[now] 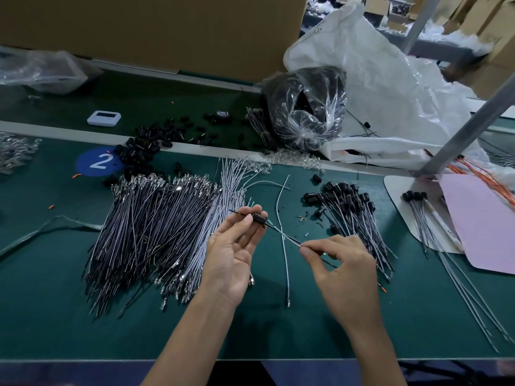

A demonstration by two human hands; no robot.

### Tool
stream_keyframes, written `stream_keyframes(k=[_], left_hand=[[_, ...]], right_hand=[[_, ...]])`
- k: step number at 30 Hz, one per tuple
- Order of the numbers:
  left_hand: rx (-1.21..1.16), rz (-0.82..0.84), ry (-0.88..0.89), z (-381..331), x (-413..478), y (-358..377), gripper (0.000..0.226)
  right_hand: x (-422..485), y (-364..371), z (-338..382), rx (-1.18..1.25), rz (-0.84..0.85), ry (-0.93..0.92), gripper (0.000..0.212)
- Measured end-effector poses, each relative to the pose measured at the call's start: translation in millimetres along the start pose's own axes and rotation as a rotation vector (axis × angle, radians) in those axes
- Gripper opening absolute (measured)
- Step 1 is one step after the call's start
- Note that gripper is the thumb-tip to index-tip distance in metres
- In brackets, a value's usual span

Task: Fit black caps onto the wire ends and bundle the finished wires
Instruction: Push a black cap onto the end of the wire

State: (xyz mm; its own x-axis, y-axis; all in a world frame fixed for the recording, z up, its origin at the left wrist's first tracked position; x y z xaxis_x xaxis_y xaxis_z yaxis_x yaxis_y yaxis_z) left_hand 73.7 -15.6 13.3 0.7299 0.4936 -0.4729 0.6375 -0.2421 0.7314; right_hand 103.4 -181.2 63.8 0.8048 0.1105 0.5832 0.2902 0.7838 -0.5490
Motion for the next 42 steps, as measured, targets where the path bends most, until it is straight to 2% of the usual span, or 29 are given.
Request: stream_keyframes(k=[17, 26, 35, 42], left_hand=[[0.035, 0.042, 0.026, -1, 1, -1, 0.019], [0.024, 0.041, -0.024, 11, -7, 4, 0.029], [-0.019, 0.038, 0.009, 9, -10, 7, 0.035], [0.043, 0.079, 0.013, 15, -17, 12, 0.033]], right_hand=[[3, 0, 2, -0.021, 0.002, -0.045, 0.010], [3, 3, 6, -0.045, -0.100, -0.056, 0.009], [0, 8, 6, -0.007, -0.109, -0.039, 0.009], [3, 9, 9, -0.003, -0.111, -0.053, 0.009]])
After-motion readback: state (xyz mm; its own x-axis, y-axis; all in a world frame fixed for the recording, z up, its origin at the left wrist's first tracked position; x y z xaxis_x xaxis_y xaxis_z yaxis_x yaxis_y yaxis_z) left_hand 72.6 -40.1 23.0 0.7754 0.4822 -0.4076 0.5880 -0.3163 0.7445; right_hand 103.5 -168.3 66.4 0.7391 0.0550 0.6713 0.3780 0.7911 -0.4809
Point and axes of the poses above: each hand's wrist, its own x-axis towards the middle knuckle, its own y-axis out of the palm, z = x × y, the point moved 4 cm from there along x, towards the middle knuckle, and after that the axes turned 15 degrees about -z, right-handed, at the moved point
